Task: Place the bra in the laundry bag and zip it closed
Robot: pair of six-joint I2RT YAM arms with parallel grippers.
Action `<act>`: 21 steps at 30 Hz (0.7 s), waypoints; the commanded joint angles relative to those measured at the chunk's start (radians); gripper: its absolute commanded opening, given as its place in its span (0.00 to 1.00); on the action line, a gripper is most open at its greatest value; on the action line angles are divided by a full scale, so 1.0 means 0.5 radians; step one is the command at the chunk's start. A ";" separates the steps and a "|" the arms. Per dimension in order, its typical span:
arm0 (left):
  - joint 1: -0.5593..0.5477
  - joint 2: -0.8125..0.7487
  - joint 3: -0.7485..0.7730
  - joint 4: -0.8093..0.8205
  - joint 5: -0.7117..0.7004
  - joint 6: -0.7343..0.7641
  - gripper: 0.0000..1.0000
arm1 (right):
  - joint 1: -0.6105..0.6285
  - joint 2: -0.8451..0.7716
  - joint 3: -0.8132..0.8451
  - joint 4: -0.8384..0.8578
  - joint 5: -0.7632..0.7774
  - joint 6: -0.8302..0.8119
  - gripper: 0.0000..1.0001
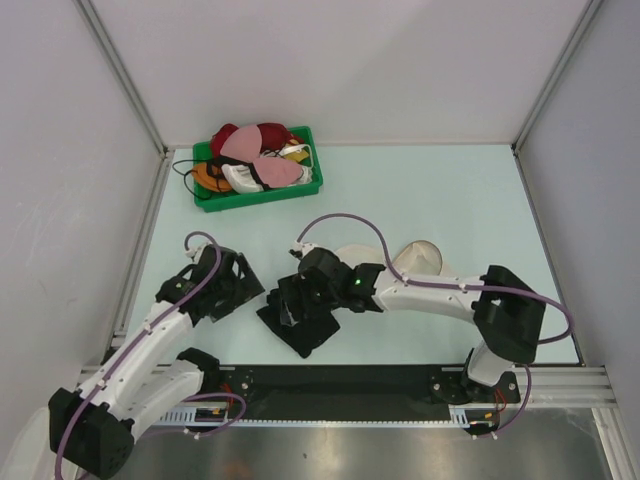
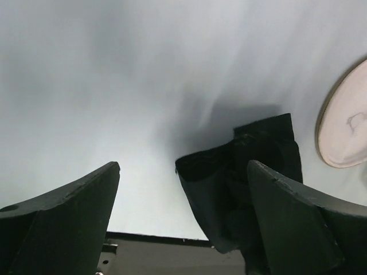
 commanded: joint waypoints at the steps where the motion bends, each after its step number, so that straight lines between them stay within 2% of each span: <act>1: 0.000 -0.146 0.117 -0.165 -0.048 0.072 0.98 | -0.060 -0.229 -0.021 0.079 -0.149 -0.069 0.99; 4: 0.000 -0.315 0.126 -0.153 0.032 0.103 1.00 | -0.128 -0.318 -0.058 0.097 -0.293 -0.078 1.00; 10: 0.000 -0.524 0.120 -0.226 0.231 -0.022 1.00 | -0.281 -0.529 -0.175 0.067 -0.321 -0.087 1.00; 13: 0.000 -0.589 -0.033 -0.150 0.528 -0.127 1.00 | -0.416 -0.548 -0.270 0.128 -0.511 -0.142 1.00; 16: 0.000 -0.629 -0.199 0.031 0.734 -0.167 1.00 | -0.471 -0.426 -0.282 0.186 -0.720 -0.252 1.00; 21: 0.000 -0.702 -0.340 0.190 0.869 -0.176 0.99 | -0.478 -0.153 -0.239 0.244 -0.739 -0.314 0.99</act>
